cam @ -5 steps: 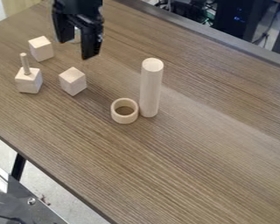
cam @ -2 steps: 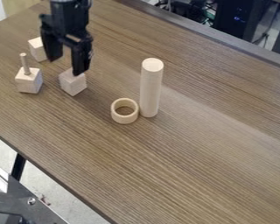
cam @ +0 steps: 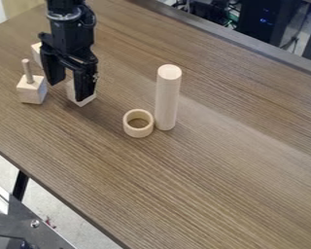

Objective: Put the wooden cube beside the wooden cylinder

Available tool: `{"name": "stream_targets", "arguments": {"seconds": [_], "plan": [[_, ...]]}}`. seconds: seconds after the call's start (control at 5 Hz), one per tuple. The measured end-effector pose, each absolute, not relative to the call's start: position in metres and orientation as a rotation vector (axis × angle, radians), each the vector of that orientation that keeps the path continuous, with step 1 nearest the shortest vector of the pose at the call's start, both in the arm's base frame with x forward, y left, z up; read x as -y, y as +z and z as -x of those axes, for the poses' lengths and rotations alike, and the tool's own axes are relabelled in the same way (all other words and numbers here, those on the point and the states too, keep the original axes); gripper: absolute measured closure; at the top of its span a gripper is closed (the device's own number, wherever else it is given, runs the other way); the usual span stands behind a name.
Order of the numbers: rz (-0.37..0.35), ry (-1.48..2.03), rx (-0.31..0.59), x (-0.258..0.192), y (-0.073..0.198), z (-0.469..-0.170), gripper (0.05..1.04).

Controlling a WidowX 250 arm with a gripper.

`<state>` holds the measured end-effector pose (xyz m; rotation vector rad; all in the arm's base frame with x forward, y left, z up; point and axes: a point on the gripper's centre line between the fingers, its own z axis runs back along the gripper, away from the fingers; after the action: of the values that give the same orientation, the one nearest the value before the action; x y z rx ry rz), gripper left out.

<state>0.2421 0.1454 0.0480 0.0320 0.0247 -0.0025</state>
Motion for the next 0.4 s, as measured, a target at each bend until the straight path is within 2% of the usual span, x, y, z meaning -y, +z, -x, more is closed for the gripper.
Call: {"name": "stream_targets", "arguments": {"seconds": [0.4], "plan": [[-0.038, 0.006, -0.001, -0.1462, 0.0419, -0.2481, 0.083]]}}
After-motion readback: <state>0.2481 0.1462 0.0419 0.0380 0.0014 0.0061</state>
